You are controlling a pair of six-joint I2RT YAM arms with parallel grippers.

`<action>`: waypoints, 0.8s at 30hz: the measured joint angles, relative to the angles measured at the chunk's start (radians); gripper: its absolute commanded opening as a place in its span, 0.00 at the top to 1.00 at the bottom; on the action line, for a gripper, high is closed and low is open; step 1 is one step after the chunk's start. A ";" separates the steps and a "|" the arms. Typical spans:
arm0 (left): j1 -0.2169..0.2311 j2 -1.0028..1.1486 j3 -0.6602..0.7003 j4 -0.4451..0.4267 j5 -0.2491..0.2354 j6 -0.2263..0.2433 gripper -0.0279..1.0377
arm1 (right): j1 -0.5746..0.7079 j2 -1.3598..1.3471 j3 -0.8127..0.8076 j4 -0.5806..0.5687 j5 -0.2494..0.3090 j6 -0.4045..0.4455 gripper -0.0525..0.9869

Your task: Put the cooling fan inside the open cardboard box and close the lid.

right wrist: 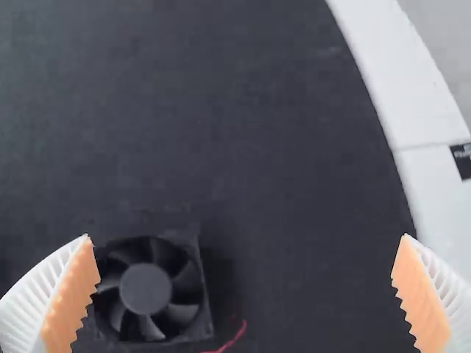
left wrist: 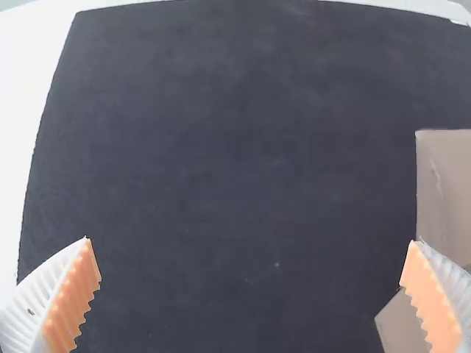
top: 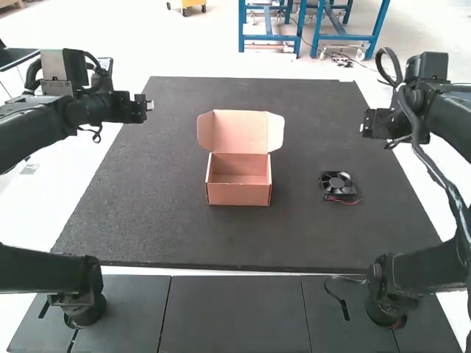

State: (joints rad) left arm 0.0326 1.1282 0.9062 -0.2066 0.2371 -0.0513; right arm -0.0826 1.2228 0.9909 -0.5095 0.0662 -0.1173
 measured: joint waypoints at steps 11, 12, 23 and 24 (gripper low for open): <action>-0.041 0.082 0.045 -0.137 0.053 0.079 0.07 | 0.000 0.192 0.057 -0.043 0.029 -0.060 0.08; -0.051 0.084 0.045 -0.136 0.058 0.082 0.07 | -0.001 0.205 0.058 -0.041 0.029 -0.061 0.08; -0.146 0.084 0.045 -0.146 0.150 0.092 0.07 | -0.060 0.359 0.058 -0.027 0.009 -0.107 0.08; -0.149 0.084 0.045 -0.149 0.153 0.092 0.07 | -0.064 0.369 0.058 -0.027 0.009 -0.114 0.08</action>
State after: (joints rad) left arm -0.1162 1.2121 0.9516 -0.3553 0.3904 0.0410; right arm -0.1463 1.5921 1.0489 -0.5369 0.0750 -0.2314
